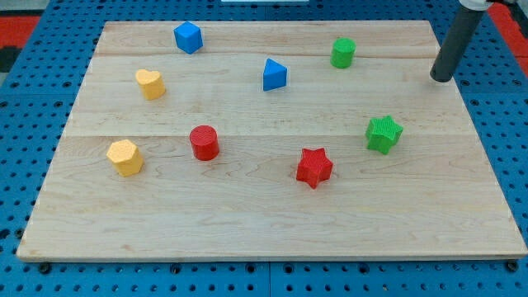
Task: Point your arm to the bottom right
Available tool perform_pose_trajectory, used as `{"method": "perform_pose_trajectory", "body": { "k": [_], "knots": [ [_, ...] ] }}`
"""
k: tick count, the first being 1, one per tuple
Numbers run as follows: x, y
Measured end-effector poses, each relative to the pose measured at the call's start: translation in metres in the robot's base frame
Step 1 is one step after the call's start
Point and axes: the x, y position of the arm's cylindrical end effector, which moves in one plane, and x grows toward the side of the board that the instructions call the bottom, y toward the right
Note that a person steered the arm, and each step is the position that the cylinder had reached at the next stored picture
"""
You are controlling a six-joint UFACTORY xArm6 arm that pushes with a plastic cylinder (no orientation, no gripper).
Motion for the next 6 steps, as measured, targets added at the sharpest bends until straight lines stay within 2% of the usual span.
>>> {"method": "perform_pose_trajectory", "body": {
  "k": [6],
  "knots": [
    [0.012,0.003]
  ]
}}
